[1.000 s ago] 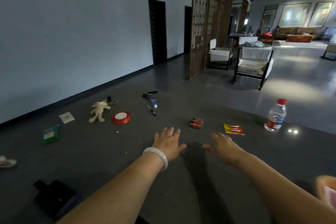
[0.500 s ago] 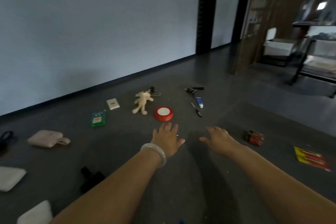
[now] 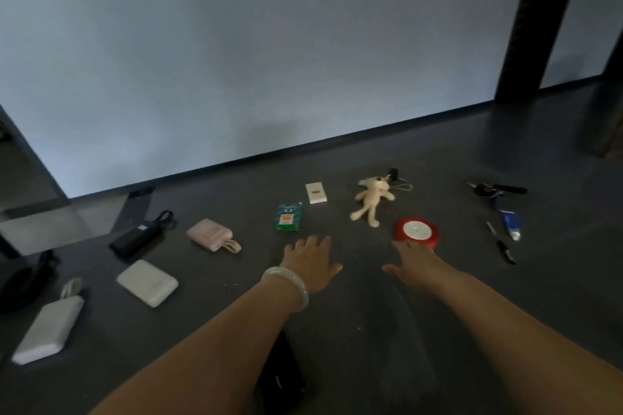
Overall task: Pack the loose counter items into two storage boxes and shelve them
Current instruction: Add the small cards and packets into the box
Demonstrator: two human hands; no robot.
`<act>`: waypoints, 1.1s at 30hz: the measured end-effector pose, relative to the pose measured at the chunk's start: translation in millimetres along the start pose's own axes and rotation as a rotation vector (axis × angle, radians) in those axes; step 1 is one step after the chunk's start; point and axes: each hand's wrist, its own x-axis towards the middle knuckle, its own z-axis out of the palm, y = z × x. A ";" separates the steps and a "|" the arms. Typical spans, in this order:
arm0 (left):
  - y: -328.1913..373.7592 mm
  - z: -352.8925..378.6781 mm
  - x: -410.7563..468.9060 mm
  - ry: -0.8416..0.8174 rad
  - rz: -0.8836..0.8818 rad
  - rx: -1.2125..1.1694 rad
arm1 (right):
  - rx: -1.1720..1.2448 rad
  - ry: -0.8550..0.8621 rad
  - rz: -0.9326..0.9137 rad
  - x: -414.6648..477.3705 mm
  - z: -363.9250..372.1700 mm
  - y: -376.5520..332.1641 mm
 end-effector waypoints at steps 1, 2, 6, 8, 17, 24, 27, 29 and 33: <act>-12.6 -0.9 5.2 0.001 -0.014 0.016 | -0.019 -0.011 -0.010 9.1 -1.7 -11.1; -24.7 -1.4 11.5 0.005 -0.028 0.034 | -0.036 -0.015 -0.023 19.8 -2.9 -20.8; -67.0 -1.5 44.0 0.038 -0.063 0.066 | -0.090 -0.015 -0.080 71.2 -9.3 -54.5; -85.3 2.0 61.2 0.042 -0.065 0.078 | -0.106 -0.019 -0.101 98.7 -9.1 -70.8; -142.5 38.4 157.5 0.010 -0.097 0.094 | -0.245 -0.063 -0.135 224.0 18.8 -114.2; -144.9 65.2 217.6 0.005 -0.223 -0.008 | -0.095 0.127 -0.027 303.0 23.8 -121.2; -140.1 79.9 227.5 0.032 -0.278 -0.094 | -0.004 0.140 0.032 332.4 26.9 -131.9; -138.4 90.3 229.1 0.086 -0.287 -0.127 | -0.031 0.165 0.042 347.6 33.3 -137.9; -139.7 97.5 228.0 0.145 -0.285 -0.149 | -0.167 0.234 0.039 364.4 53.1 -144.9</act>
